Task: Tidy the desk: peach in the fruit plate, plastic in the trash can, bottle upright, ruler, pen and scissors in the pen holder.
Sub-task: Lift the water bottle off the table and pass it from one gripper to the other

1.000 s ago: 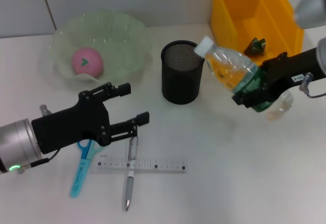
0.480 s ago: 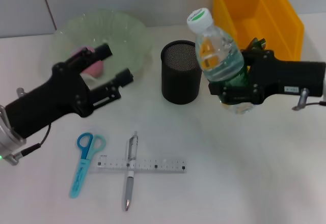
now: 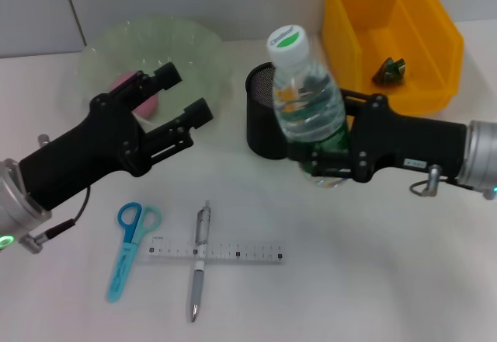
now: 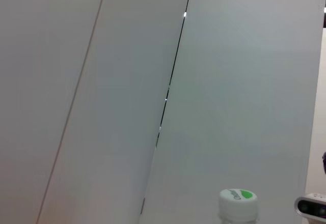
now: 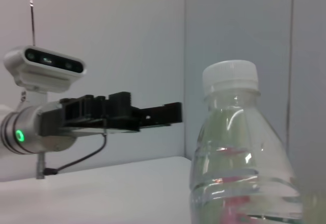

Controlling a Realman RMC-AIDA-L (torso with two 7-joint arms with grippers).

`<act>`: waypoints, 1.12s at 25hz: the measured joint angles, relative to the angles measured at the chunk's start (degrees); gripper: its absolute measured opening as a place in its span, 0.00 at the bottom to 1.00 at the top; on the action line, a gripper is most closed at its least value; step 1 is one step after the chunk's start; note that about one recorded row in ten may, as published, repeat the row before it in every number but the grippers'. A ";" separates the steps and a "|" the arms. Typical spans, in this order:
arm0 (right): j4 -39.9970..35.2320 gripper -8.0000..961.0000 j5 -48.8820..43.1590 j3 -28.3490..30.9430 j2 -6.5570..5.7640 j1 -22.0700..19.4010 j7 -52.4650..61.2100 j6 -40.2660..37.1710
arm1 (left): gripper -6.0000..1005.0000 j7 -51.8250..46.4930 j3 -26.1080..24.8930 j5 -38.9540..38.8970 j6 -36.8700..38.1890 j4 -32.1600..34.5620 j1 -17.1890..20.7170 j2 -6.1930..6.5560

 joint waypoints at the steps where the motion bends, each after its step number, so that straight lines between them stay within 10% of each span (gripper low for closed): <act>1: 1.07 0.81 0.04 -0.01 0.01 0.48 -0.72 -0.06 | 0.79 0.00 0.00 0.00 0.00 0.00 0.00 0.00; 28: 16.56 0.81 1.05 -4.56 0.45 10.54 -6.48 0.25 | 0.79 0.89 2.70 -0.04 0.05 -2.60 -4.82 -0.24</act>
